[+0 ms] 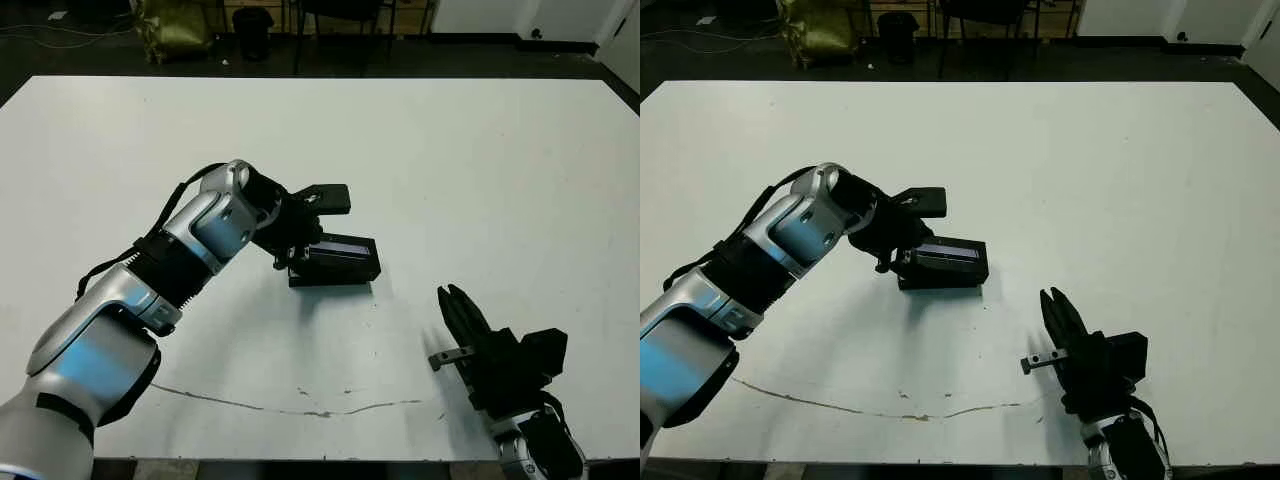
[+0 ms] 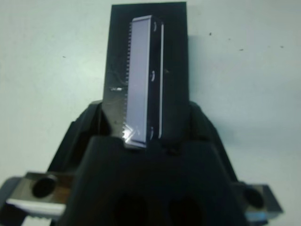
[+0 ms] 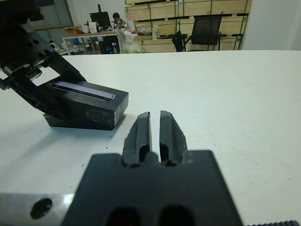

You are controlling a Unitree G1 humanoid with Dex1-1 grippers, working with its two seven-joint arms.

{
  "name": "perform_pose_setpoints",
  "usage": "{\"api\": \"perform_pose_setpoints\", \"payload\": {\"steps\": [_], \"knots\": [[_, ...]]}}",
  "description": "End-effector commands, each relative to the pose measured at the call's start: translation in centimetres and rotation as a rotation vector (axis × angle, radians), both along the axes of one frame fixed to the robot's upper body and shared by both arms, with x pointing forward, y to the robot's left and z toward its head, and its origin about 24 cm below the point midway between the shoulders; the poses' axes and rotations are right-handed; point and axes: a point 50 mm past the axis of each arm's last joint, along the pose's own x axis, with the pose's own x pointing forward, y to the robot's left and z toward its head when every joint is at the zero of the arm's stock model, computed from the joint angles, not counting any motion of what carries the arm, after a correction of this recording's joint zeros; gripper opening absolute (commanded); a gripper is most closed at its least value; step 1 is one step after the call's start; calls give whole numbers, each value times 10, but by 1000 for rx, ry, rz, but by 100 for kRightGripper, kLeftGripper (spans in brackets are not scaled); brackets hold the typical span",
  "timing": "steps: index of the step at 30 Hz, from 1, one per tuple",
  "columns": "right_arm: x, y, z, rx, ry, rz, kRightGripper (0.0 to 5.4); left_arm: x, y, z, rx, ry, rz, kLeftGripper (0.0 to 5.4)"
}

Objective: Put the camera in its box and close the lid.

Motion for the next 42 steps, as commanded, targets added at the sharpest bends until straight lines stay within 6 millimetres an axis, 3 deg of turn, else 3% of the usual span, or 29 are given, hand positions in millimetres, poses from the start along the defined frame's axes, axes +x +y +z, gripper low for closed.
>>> {"api": "perform_pose_setpoints", "payload": {"steps": [1, 42], "knots": [[-9, -3, -9, -1, 65, -25, 0, -1, 2, -7, 24, 27, -7, 264], [-13, -4, -7, -1, 97, -46, 0, 4, 32, -28, 84, 104, 93, 264]]}}
